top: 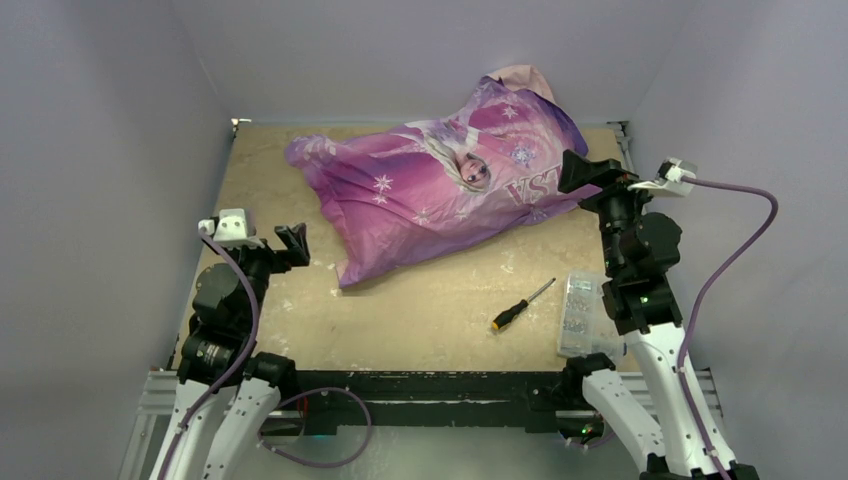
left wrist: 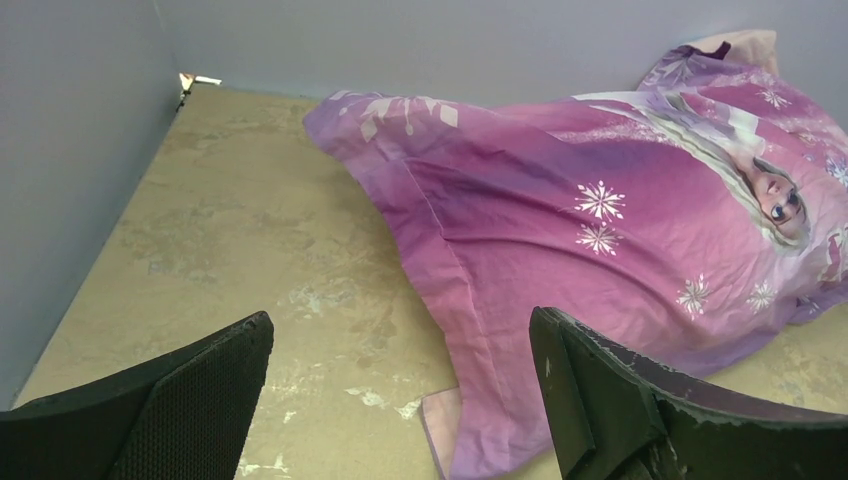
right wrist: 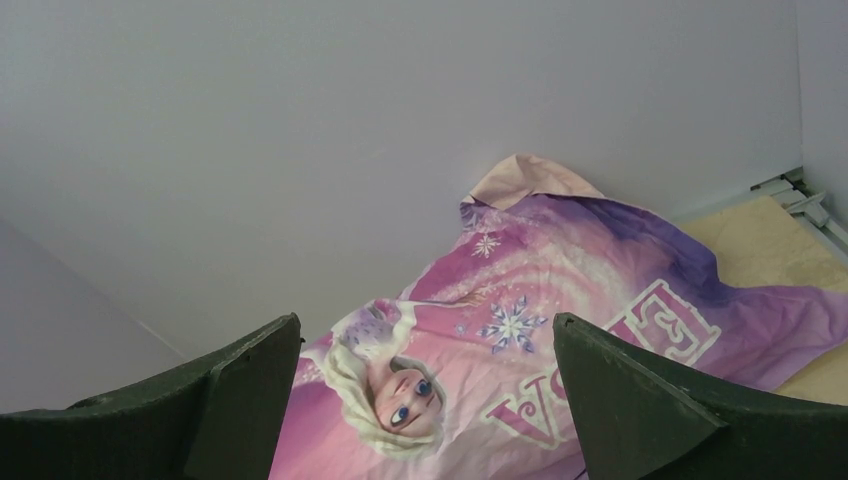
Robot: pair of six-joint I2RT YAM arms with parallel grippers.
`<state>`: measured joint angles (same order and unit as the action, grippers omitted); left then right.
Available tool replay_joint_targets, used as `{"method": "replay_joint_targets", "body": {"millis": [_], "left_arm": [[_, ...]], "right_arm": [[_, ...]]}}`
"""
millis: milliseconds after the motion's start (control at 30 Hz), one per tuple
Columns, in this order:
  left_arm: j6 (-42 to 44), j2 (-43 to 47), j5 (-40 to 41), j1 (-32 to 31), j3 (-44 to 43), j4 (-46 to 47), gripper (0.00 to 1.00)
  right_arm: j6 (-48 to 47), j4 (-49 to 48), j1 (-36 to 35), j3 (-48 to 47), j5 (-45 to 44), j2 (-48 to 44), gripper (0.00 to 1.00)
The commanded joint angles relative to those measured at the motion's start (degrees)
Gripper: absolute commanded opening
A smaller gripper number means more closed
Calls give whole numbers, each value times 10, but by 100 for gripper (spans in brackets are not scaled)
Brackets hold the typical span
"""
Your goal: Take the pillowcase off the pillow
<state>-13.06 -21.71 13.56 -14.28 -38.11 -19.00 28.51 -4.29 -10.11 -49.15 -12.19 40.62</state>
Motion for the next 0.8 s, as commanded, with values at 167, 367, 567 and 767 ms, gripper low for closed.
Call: {"method": "replay_joint_targets", "body": {"millis": [167,367,567,767], "left_arm": [[-80,-105,-56,0,-49,-26,99],[-155,-258,-104,0,-79,-24,99],[-235,-344,-197,0,-30,134,99],[-266,-470,-264,-3,-41,251,99]], "right_arm": [[-1,-24,0,4,43,3,99],[8,-26,1,5,96,47,99],[15,-48,0,21,157,89,99],[19,-104,0,64,201,126,99]]}}
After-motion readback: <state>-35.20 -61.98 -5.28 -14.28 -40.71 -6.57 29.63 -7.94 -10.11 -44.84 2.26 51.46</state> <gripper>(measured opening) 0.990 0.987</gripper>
